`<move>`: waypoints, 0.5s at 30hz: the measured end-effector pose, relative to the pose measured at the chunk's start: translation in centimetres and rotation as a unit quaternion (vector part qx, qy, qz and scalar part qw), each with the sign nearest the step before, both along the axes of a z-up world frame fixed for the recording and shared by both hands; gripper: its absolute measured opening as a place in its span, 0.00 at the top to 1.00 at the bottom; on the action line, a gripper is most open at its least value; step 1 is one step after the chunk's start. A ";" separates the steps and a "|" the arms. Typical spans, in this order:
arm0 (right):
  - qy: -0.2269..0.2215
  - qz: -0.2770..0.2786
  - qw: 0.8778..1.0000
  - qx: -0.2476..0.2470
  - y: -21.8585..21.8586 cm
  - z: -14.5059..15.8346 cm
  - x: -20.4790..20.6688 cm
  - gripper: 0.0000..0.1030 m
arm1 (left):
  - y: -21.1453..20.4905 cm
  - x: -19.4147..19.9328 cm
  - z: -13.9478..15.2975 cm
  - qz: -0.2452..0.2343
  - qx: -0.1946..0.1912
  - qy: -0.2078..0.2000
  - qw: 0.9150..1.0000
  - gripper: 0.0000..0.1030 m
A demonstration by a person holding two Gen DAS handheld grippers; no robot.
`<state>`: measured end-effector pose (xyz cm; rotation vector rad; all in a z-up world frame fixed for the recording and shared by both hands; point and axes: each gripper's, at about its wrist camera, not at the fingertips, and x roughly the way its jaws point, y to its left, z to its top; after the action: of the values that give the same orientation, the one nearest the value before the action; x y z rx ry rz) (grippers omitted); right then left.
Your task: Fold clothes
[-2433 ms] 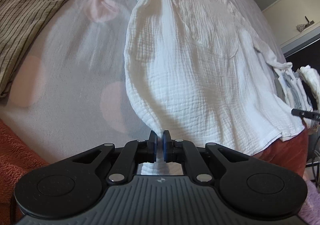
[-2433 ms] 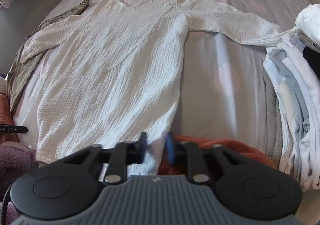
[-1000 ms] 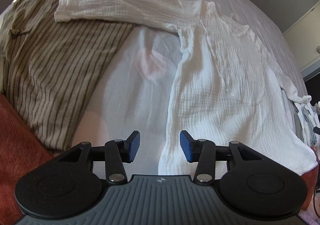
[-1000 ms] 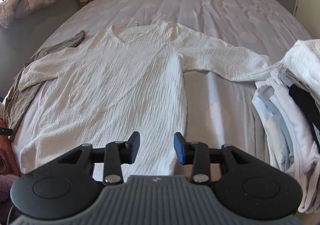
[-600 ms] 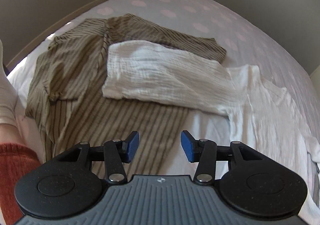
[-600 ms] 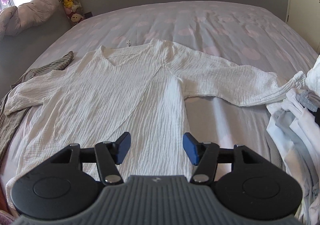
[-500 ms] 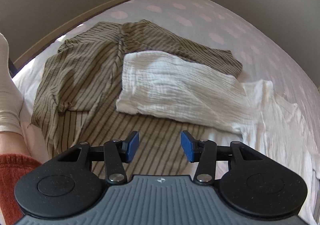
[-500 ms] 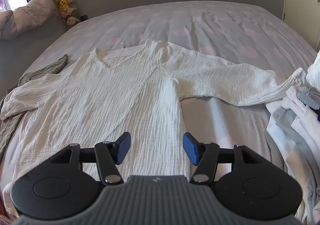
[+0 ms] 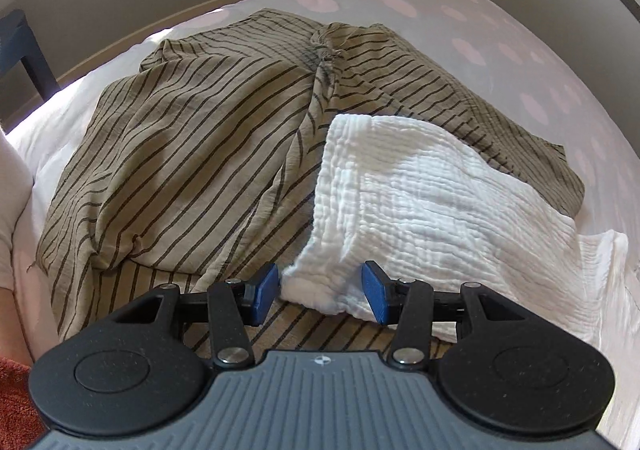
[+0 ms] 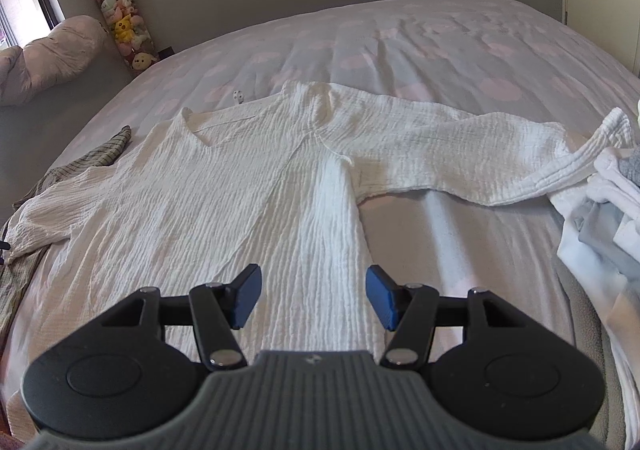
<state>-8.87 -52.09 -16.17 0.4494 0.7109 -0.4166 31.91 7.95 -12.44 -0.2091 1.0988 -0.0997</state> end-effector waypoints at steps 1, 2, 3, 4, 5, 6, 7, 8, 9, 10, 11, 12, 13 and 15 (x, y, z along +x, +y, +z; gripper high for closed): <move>0.001 0.000 1.000 0.002 -0.1 -0.1 0.0 0.41 | 0.0 0.2 -0.4 0.005 0.001 0.003 1.000 0.57; 0.004 -0.002 1.000 0.004 -0.1 -0.2 0.2 0.41 | 0.0 0.3 -0.6 0.009 0.000 0.006 1.000 0.57; 0.008 -0.005 1.000 0.006 -0.3 -0.4 0.3 0.41 | -0.1 0.4 -0.8 0.011 0.001 0.007 1.000 0.57; 0.013 -0.009 1.000 0.008 -0.4 -0.6 0.3 0.41 | -0.3 0.5 -0.9 0.013 0.003 0.007 1.000 0.57; 0.017 -0.013 1.000 0.011 -0.6 -0.7 0.4 0.41 | -0.4 0.5 -0.9 0.013 0.006 0.006 1.000 0.57; 0.021 -0.017 1.000 0.013 -0.7 -0.9 0.4 0.41 | -0.6 0.4 -0.8 0.011 0.009 0.004 1.000 0.61; 0.024 -0.021 0.999 0.016 -0.9 -1.1 0.4 0.41 | -0.8 0.4 -0.7 0.008 0.011 0.001 1.000 0.72; 0.023 -0.023 0.999 0.019 -1.0 -1.2 0.4 0.41 | -1.1 0.3 -0.5 0.007 0.013 -0.002 1.000 0.79; 0.021 -0.023 0.999 0.023 -1.1 -1.3 0.4 0.41 | -1.3 0.3 -0.1 0.005 0.016 -0.006 1.000 0.82; 0.020 -0.024 0.999 0.026 -1.2 -1.4 0.4 0.41 | -1.6 0.2 0.4 0.004 0.017 -0.011 1.000 0.88; 0.018 -0.024 0.999 0.029 -1.2 -1.4 0.3 0.41 | -1.7 0.2 1.0 0.003 0.018 -0.019 1.000 0.91; 0.015 -0.023 0.999 0.032 -1.3 -1.4 0.2 0.41 | -1.9 0.1 1.8 0.002 0.016 -0.029 0.999 0.94; 0.012 -0.023 0.999 0.035 -1.3 -1.4 0.2 0.41 | -2.1 0.0 2.9 0.002 0.010 -0.042 0.999 0.97; 0.005 -0.024 0.999 0.042 -1.5 -1.5 0.0 0.41 | -2.5 -0.3 5.1 0.001 -0.003 -0.068 0.998 0.98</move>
<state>-8.91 -53.58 -17.63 0.5441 0.7296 -0.4361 31.65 5.42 -7.38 -0.2059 0.9626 -0.1142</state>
